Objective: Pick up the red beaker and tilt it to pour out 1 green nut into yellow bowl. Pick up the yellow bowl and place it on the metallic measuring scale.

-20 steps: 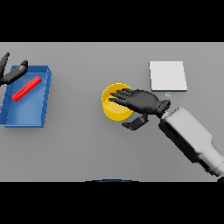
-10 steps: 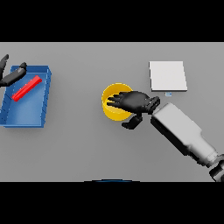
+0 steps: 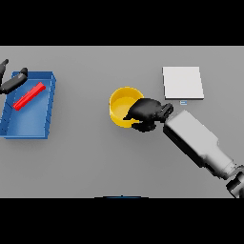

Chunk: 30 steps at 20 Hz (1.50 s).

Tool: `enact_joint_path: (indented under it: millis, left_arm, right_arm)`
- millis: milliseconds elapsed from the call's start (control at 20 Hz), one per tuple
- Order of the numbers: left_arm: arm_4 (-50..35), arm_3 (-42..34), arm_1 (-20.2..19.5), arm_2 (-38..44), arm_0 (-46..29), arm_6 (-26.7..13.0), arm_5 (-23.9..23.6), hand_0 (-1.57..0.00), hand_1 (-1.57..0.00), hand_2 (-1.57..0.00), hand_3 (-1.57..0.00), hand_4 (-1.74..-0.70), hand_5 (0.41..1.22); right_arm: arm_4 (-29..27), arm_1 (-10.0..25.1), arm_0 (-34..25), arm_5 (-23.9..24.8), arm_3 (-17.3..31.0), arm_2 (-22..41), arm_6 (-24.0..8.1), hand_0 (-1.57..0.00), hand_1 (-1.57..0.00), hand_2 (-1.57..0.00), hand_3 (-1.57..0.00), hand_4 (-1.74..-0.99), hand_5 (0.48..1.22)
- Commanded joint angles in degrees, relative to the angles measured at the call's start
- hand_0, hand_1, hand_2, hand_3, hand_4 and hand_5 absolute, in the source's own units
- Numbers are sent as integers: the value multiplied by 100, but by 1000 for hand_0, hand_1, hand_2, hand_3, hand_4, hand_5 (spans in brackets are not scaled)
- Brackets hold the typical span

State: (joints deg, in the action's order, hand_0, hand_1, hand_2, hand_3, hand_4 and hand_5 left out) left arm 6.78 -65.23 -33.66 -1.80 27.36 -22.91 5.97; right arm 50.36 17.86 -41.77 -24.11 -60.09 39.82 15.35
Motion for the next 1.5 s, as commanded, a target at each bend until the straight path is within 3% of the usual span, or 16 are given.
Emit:
enact_joint_path:
  millis: [0, 150, 350, 600, 1000, 1200, 1250, 1450]
  left_arm:
    - [-21, -28, -35, 19, 4, -7, 28, 1, 1, 1, 1, -787, 707]
    - [26, -61, 4, -34, 42, -74, -6, 1, 1, 1, 1, -784, 711]
    - [-8, -13, 45, -33, 54, -45, 16, 1, 1, 1, 1, -786, 707]
    - [13, -10, -20, -16, 71, -34, 26, 1, 1, 1, 1, -774, 706]
    - [-152, -62, 0, 65, 76, -33, 93, 1, 1, 1, 1, -798, 702]
    - [-155, -36, 23, 62, 137, -95, 86, 1, 1, 1, 1, -812, 710]
    - [-177, -46, 51, 64, 155, -132, 80, 1, 1, 1, 1, -820, 717]
    - [-276, -265, 29, 112, 68, -364, 72, 1, 1, 1, 1, -837, 737]
  right_arm:
    - [-4, 34, -6, -56, -51, 31, 19, -1114, -1094, -1071, -882, -1578, 1113]
    - [-94, 7, -55, -219, -62, 26, -102, -1337, -1327, -1246, -1066, -1658, 1166]
    - [-169, 101, -32, -345, -240, 1, -151, -1475, -1471, -1353, -1185, -1707, 1198]
    - [-359, 346, -127, -630, -653, -197, -216, -1540, -1538, -1447, -1165, -1730, 1214]
    - [-484, 819, 66, -1022, -1487, -525, -773, -1566, -1566, -1491, -1182, -1739, 1219]
    - [-492, 985, -8, -926, -1439, -803, -1008, -1538, -1569, -1488, -1190, -1740, 1220]
    - [-494, 1125, -59, -815, -1371, -905, -863, -1545, -1569, -1487, -1183, -1740, 1220]
    - [-429, 1268, -241, -353, -866, -1149, -806, -1560, -1570, -1533, -1156, -1741, 1221]
